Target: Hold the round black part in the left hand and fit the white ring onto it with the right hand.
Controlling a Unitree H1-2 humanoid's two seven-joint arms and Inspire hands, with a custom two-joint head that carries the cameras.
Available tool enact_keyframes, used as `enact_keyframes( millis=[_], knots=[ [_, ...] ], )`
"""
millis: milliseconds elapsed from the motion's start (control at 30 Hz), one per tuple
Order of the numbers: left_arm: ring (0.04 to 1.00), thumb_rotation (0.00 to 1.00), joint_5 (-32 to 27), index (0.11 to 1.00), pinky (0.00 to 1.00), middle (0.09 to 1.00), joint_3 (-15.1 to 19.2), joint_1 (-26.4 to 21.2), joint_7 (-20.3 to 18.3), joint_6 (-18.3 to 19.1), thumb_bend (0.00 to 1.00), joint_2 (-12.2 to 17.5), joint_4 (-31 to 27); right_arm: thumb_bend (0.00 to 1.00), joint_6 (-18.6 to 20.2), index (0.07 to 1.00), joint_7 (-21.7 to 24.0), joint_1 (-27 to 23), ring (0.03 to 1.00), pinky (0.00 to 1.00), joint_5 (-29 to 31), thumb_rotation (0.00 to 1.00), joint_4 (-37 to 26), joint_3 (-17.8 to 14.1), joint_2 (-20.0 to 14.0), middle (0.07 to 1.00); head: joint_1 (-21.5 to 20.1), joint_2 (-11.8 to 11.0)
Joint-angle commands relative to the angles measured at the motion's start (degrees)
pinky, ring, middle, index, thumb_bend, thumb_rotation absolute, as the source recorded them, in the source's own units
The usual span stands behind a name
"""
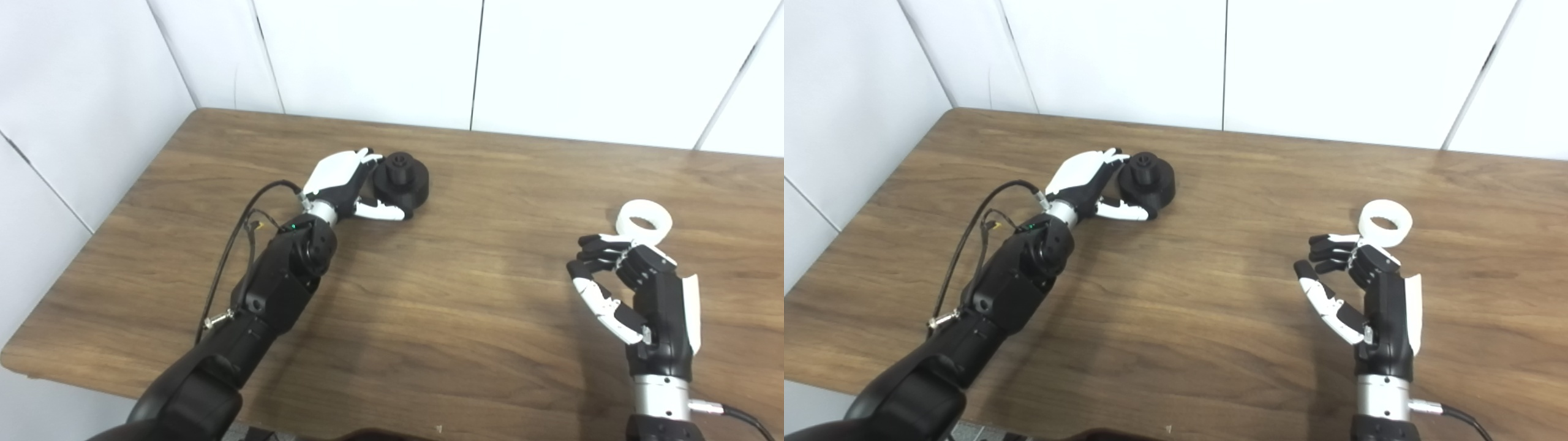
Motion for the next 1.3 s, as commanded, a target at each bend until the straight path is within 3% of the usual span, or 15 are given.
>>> enact_keyframes(
  millis=[0,233,533,567,600,667,967,1267],
  knots=[
    [0.966,0.37,-1.71,0.749,0.88,0.938,0.96,-2.02,2.92,-3.63,0.96,-0.08,0.61,0.50,-1.42,0.495,-0.32,2.69,0.541,0.46,0.02,0.16,-1.67,0.17,0.34,0.595,0.16,0.10],
    [0.923,0.21,-5.09,0.591,0.83,0.891,2.82,-1.82,8.50,-10.22,0.86,-1.61,4.32,0.50,-1.02,0.495,-0.17,2.86,0.537,0.45,0.39,0.16,-1.94,0.16,0.37,0.595,0.06,0.18],
    [0.915,0.19,-6.00,0.556,0.82,0.880,2.88,-1.25,10.71,-12.22,0.83,-2.31,5.71,0.50,-1.02,0.495,-0.02,2.83,0.532,0.45,0.55,0.15,-2.21,0.05,0.01,0.593,0.07,0.58],
    [0.917,0.13,-6.10,0.525,0.83,0.881,2.88,-1.20,10.76,-12.20,0.68,-2.35,5.71,0.50,-1.09,0.495,-0.01,2.80,0.530,0.45,0.58,0.15,-2.17,0.03,-0.03,0.592,0.07,0.58],
    [0.918,0.10,-6.18,0.509,0.83,0.882,2.85,-1.10,10.88,-12.39,0.60,-2.39,5.72,0.50,-1.06,0.495,0.06,2.79,0.529,0.45,0.76,0.15,-2.17,0.00,-0.06,0.592,0.15,0.59],
    [0.908,0.08,-6.49,0.495,0.83,0.880,2.83,-0.76,11.07,-12.65,0.54,-2.53,5.42,0.50,-0.99,0.495,0.11,2.77,0.536,0.45,0.82,0.15,-2.23,-0.01,-0.07,0.595,0.15,0.59],
    [0.925,0.07,-6.48,0.492,0.85,0.886,1.57,2.79,8.74,-10.66,0.52,-2.69,0.18,0.50,-0.64,0.495,0.05,2.65,0.542,0.46,0.22,0.16,-2.48,-0.10,-0.13,0.597,-0.13,0.75],
    [0.919,0.07,-6.63,0.492,0.81,0.894,-0.36,7.63,6.41,-9.51,0.52,-3.27,-5.75,0.50,-0.57,0.495,0.16,2.61,0.541,0.46,0.23,0.16,-2.77,0.02,-0.08,0.597,-0.37,0.98]
  ],
)
